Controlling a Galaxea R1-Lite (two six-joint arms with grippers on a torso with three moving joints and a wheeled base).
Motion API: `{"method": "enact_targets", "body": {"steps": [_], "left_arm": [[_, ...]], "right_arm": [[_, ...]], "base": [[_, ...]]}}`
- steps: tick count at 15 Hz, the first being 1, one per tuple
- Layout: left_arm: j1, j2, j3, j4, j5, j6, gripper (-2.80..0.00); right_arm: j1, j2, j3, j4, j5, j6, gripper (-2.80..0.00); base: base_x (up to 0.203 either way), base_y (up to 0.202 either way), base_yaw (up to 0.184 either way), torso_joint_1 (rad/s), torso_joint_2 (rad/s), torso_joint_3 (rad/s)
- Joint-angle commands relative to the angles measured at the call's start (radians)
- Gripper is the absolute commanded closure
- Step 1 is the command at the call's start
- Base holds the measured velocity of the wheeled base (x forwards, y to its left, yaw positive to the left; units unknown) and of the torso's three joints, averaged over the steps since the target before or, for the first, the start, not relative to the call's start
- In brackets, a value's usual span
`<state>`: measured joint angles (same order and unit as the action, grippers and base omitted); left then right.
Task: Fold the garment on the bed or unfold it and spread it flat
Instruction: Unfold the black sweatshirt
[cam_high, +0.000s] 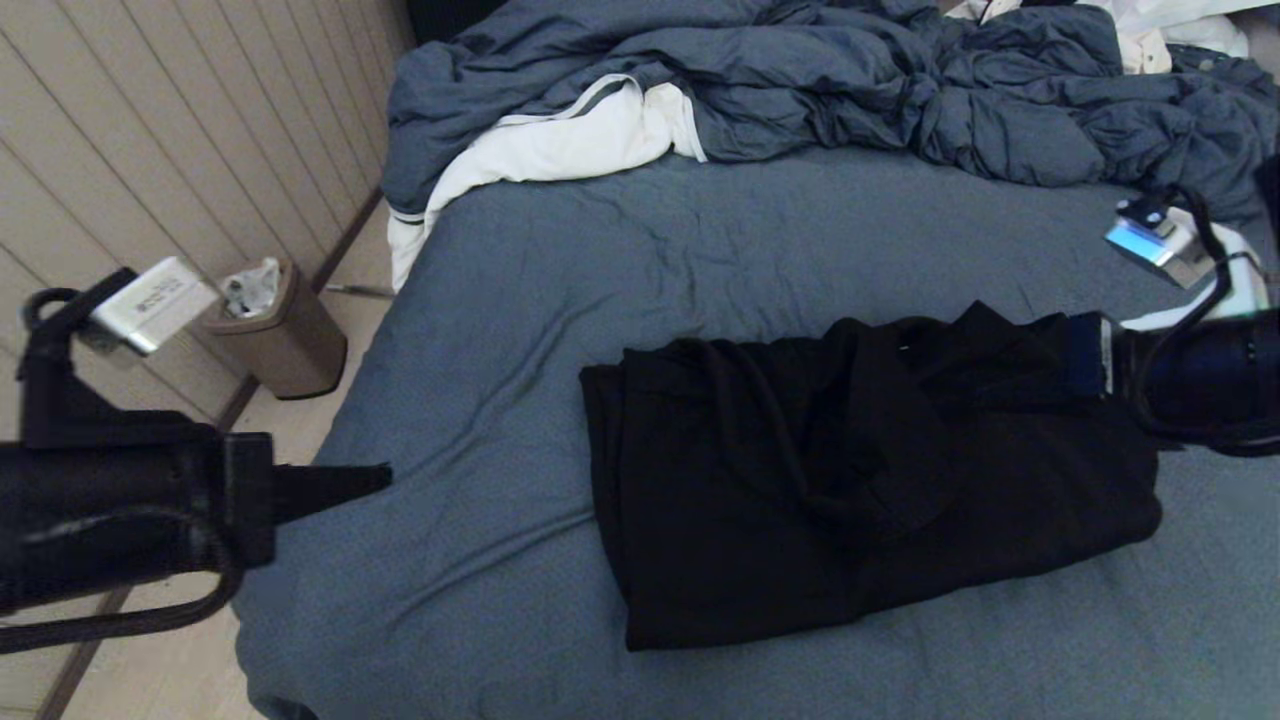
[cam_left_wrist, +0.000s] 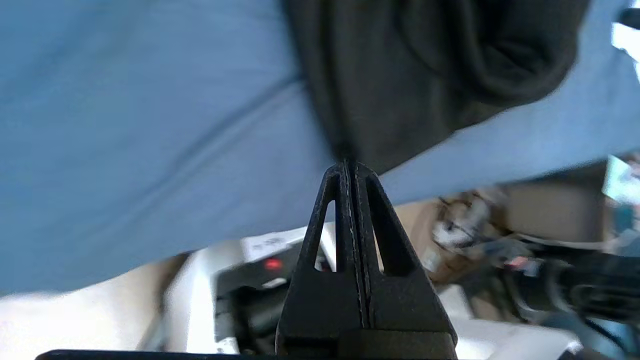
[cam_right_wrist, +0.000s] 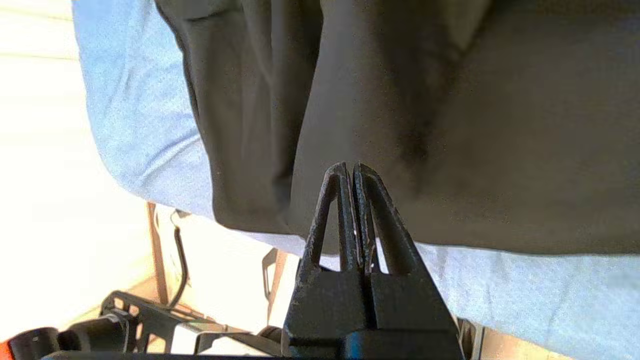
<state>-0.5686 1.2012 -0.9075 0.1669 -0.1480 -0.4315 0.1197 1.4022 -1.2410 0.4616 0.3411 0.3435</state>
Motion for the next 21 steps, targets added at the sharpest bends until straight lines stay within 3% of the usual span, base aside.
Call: {"method": "enact_targets", "body": {"steps": [1,7,13,18,21], "left_arm": [[-0.064,0.136,-0.023,-0.047,0.0,-0.02,0.0],[-0.123,0.326,-0.041,-0.228,0.0,-0.026,0.0],[-0.16,0.418,-0.077,-0.304,0.002,-0.041,0.0],[-0.262,0.482,-0.247,-0.278,0.008,-0.058,0.0],[-0.338,0.561,-0.378,-0.249,0.008,-0.077,0.0]], "right_arm": [[0.017,0.047,-0.013,0.005,0.003,-0.002,0.0],[0.087,0.125,-0.072,0.007,-0.003,-0.003,0.0],[0.087,0.113,-0.108,0.058,-0.007,-0.004,0.0],[0.061,0.112,-0.098,0.051,-0.008,-0.004,0.0],[-0.025,0.104,-0.102,0.049,-0.005,-0.023,0.0]], "base": [[0.0,0.0,0.0,0.0,0.0,0.0],[0.0,0.0,0.0,0.0,0.0,0.0],[0.0,0.0,0.0,0.0,0.0,0.0],[0.0,0.0,0.0,0.0,0.0,0.0],[0.0,0.0,0.0,0.0,0.0,0.0]]}}
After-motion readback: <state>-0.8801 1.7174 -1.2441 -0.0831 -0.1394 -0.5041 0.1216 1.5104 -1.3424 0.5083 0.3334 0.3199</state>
